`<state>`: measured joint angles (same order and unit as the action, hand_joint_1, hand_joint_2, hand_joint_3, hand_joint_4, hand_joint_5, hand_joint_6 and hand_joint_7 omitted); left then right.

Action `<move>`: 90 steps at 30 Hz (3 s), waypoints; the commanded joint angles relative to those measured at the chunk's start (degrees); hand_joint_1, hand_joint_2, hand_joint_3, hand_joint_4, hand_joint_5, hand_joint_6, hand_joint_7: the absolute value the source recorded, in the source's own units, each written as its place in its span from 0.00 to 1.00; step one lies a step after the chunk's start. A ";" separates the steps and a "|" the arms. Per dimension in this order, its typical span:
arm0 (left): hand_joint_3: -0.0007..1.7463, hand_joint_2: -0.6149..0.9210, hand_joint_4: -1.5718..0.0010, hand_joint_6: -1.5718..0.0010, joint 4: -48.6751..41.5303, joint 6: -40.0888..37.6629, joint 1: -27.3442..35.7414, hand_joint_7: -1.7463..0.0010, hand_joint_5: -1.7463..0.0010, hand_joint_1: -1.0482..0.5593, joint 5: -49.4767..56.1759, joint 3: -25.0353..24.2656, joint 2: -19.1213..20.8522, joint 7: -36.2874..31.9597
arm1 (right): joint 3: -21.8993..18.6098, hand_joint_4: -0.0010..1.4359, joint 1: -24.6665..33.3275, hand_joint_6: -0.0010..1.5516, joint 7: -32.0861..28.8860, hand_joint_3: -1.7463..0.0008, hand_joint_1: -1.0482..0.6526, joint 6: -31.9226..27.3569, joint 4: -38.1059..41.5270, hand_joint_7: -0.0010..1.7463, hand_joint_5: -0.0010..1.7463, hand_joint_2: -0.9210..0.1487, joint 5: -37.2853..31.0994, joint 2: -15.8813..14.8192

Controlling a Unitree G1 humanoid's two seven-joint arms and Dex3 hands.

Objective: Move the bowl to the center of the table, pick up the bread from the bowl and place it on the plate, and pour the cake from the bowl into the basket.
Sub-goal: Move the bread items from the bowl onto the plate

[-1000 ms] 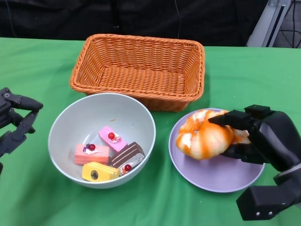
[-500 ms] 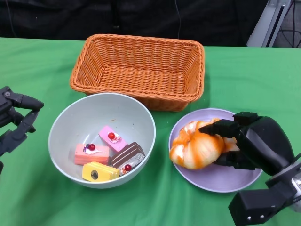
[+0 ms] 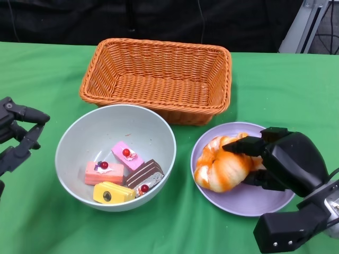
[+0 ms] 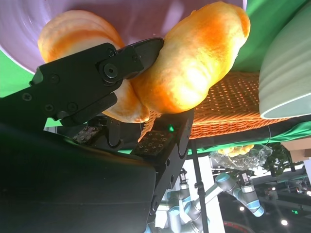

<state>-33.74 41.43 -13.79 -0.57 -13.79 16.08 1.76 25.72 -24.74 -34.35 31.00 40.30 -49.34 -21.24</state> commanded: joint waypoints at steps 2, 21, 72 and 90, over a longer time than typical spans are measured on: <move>0.19 1.00 0.47 0.46 0.99 -0.09 0.91 0.40 0.14 0.51 -0.82 -0.24 0.49 0.33 | 0.23 0.56 2.32 0.72 4.28 0.99 0.50 -3.24 -2.31 0.14 0.60 0.07 0.33 -1.78; 0.19 1.00 0.47 0.46 1.04 -0.07 0.98 0.40 0.15 0.51 -0.52 -0.18 0.76 0.26 | 0.23 0.56 6.46 0.73 16.86 1.00 0.46 -15.02 -13.58 0.03 0.48 0.03 0.57 -2.71; 0.19 0.99 0.46 0.46 0.40 -0.14 0.67 0.38 0.16 0.52 -0.44 0.36 0.35 0.30 | -5.57 0.49 1.23 0.41 66.91 1.00 0.38 -31.48 -36.04 0.00 0.01 0.01 16.41 -6.68; 0.20 0.99 0.46 0.45 0.85 -0.24 0.84 0.39 0.15 0.52 -0.83 0.81 0.06 0.41 | -7.68 0.63 -4.90 0.35 80.70 0.95 0.34 -38.41 -36.57 0.00 0.08 0.00 24.27 -9.95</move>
<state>-33.17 41.20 -13.71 -0.95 -12.51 15.60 2.16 18.72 -28.42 45.86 -7.95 3.50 -25.91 -29.88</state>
